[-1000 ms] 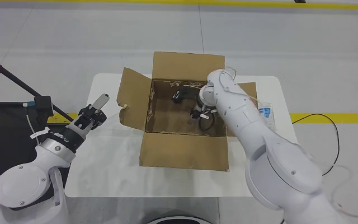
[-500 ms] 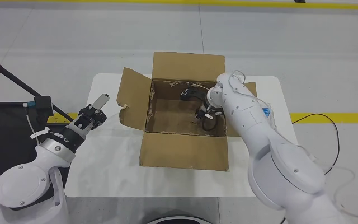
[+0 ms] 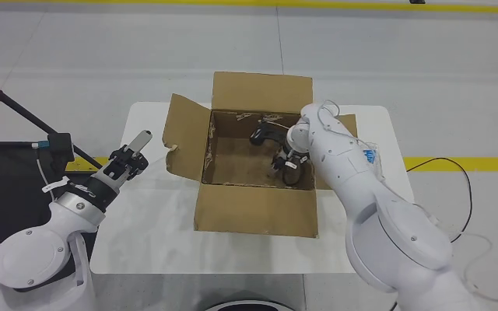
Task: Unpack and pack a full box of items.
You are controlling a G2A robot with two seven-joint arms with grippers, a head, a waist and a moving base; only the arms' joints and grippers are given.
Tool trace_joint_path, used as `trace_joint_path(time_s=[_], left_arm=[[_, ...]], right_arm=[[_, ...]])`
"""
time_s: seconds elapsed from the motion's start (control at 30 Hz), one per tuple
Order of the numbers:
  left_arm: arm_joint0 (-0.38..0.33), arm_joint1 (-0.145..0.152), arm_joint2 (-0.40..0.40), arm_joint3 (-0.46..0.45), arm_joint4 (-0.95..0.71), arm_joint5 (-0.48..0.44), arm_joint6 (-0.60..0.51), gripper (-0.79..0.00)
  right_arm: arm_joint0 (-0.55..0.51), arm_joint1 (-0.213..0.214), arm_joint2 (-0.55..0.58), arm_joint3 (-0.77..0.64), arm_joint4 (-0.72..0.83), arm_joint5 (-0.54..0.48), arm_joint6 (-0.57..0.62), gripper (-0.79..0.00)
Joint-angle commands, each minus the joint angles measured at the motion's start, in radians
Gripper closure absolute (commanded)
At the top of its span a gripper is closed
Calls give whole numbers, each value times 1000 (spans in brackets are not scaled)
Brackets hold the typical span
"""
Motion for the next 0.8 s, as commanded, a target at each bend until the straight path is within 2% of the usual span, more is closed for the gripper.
trace_joint_path(time_s=[0.0, 0.17, 0.4, 0.53, 0.67, 0.77], left_arm=[[0, 0, 0, 0, 0, 0, 0, -785], [0, 0, 0, 0, 0, 0, 0, -785], [0, 0, 0, 0, 0, 0, 0, -785], [0, 0, 0, 0, 0, 0, 0, -785], [0, 0, 0, 0, 0, 0, 0, -785], [0, 0, 0, 0, 0, 0, 0, -785]], right_arm=[[-1, 0, -3, -11, -11, -23, 6, -785], [3, -2, -3, -21, -22, -41, -2, -779], [3, 0, 3, -8, -36, 3, -53, -776], [1, 4, 10, 6, -31, 0, -69, -739], [-1, 8, 17, 11, -26, -4, -68, -665], [-2, 9, 22, 10, -24, -7, -64, -653]])
